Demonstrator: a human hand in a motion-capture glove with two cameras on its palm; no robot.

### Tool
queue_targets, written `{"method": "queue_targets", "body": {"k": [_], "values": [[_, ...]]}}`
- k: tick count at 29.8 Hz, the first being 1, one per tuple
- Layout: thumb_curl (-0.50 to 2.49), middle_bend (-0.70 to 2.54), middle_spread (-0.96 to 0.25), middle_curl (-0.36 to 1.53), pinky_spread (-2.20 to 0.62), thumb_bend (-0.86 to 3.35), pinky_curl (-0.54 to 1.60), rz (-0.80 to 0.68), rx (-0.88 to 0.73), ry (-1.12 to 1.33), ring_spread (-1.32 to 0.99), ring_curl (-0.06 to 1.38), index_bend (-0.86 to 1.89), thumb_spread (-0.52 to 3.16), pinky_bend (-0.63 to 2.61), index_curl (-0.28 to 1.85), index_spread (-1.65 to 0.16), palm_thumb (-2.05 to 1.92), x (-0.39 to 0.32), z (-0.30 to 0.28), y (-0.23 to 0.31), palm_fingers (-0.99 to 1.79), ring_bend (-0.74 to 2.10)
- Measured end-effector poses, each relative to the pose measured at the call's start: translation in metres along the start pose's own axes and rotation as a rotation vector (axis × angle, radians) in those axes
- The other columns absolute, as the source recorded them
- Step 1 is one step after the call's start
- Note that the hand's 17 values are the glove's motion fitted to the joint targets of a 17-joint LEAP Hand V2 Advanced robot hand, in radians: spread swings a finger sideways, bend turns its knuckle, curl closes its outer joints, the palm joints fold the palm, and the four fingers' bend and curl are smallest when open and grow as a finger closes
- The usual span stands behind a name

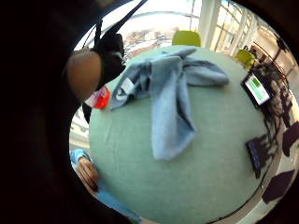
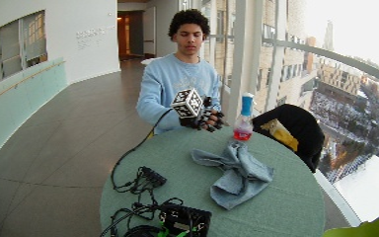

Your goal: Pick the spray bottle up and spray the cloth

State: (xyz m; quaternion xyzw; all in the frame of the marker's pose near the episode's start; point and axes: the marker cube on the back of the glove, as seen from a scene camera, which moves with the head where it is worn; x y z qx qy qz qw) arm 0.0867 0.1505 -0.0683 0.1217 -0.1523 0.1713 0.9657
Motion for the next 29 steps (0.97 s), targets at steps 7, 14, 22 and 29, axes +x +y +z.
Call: {"method": "queue_targets", "body": {"k": [7,14,22,29], "values": [[0.33,0.29,-0.08,0.42,0.18,-0.02,0.33,0.089,0.016,0.167,-0.04,0.35,0.14,1.08,0.16,0.33,-0.29,0.61,0.037,-0.025,0.078,0.81,0.39],[0.33,0.29,-0.08,0.42,0.20,-0.02,0.32,0.131,0.020,0.237,-0.03,0.34,0.15,1.08,0.16,0.33,-0.30,0.61,0.056,-0.033,0.121,0.81,0.37],[0.32,0.29,-0.08,0.42,0.21,-0.02,0.30,0.146,-0.002,0.254,-0.03,0.35,0.15,1.09,0.15,0.33,-0.30,0.61,0.065,-0.032,0.130,0.81,0.37],[0.31,0.28,-0.08,0.42,0.21,-0.02,0.29,0.152,0.000,0.252,-0.03,0.35,0.15,1.10,0.16,0.33,-0.30,0.61,0.068,-0.032,0.133,0.80,0.36]]}}
